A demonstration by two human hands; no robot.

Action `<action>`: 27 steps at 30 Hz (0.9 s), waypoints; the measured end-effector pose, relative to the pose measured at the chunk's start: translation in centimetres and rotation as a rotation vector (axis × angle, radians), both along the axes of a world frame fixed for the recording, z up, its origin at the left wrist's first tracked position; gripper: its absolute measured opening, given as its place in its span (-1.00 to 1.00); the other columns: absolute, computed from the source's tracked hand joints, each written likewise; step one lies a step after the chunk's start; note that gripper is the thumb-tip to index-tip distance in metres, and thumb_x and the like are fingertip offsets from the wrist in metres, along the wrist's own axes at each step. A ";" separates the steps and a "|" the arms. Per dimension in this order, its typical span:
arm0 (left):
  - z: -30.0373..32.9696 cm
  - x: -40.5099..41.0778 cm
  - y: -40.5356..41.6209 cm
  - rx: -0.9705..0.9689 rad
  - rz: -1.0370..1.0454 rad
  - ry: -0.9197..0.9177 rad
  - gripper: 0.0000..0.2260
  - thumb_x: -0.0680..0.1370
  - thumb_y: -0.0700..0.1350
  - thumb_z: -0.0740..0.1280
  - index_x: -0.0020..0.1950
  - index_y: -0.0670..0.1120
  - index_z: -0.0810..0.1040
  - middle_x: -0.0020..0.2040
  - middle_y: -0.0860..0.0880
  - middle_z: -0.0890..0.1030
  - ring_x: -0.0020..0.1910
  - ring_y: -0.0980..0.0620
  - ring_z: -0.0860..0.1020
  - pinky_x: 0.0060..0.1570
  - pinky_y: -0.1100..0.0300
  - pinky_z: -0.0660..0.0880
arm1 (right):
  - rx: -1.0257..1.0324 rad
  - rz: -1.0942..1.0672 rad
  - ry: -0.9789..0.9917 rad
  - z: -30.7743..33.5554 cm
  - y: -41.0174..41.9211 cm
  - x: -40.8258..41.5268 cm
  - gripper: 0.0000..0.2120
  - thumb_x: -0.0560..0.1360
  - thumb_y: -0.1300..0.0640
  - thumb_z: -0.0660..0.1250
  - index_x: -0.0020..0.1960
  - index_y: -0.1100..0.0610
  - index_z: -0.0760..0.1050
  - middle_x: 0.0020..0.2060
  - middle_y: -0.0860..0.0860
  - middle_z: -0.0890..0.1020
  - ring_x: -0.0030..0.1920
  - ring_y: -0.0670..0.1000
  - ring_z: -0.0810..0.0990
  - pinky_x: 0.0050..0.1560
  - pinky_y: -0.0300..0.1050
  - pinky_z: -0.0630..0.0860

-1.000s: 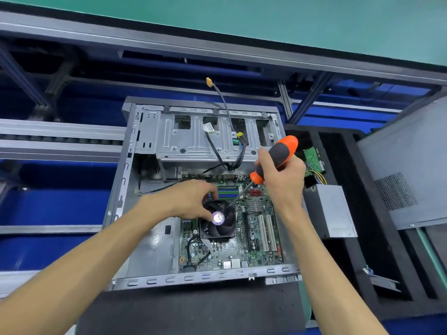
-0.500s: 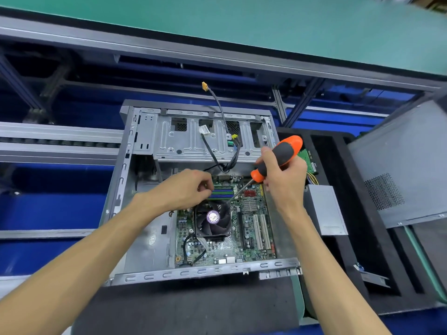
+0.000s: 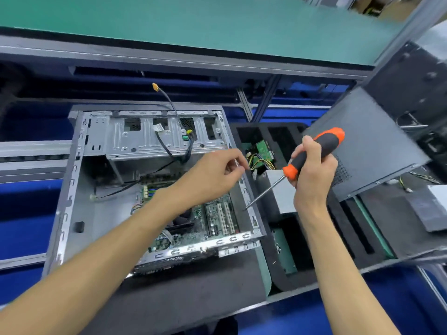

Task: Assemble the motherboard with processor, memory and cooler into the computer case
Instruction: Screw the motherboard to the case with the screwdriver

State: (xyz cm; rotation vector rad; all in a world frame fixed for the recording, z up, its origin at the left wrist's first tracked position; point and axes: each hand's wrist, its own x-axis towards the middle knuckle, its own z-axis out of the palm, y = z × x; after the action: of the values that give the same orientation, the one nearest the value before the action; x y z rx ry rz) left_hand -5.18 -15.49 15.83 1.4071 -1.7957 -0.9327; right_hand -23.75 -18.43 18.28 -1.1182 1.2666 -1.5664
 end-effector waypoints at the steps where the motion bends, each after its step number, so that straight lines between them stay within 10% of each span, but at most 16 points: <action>1: 0.0 -1.3 0.0 -0.001 -0.020 0.004 -0.89 0.61 -0.12 0.29 0.00 0.04 0.60 -0.20 0.05 0.61 -0.24 0.11 0.55 -0.18 0.23 0.50 | -0.002 -0.022 -0.005 0.0 0.1 -1.1 -0.69 0.34 -0.14 0.35 -0.46 0.01 0.45 -0.47 -0.07 0.47 -0.46 -0.04 0.40 -0.55 -0.31 0.33; 17: -7.8 -20.2 -1.5 0.278 -0.194 -0.314 -0.83 0.55 -0.23 0.27 0.03 -0.06 0.61 -0.22 0.09 0.58 -0.29 0.14 0.53 -0.20 0.24 0.48 | 0.059 -0.146 0.129 -7.5 1.4 -17.7 -0.60 0.38 -0.13 0.37 -0.36 0.20 0.47 -0.54 -0.06 0.49 -0.50 -0.09 0.46 -0.52 -0.24 0.49; 27: -17.5 -25.3 -2.8 0.255 -0.331 -1.007 -0.84 0.49 -0.31 0.27 0.03 -0.17 0.55 0.02 -0.15 0.65 -0.03 -0.20 0.63 -0.16 0.08 0.43 | 0.185 -0.043 0.143 -14.4 1.6 -22.4 -0.62 0.42 -0.11 0.40 -0.33 0.16 0.41 -0.47 0.21 0.49 -0.46 0.01 0.53 -0.40 -0.32 0.52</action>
State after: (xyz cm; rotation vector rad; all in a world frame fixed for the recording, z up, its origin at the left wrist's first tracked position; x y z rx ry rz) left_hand -30.44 -18.31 -1.64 1.9867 -2.7785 -0.6449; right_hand -46.13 -16.83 3.86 -1.1061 1.5075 -1.3873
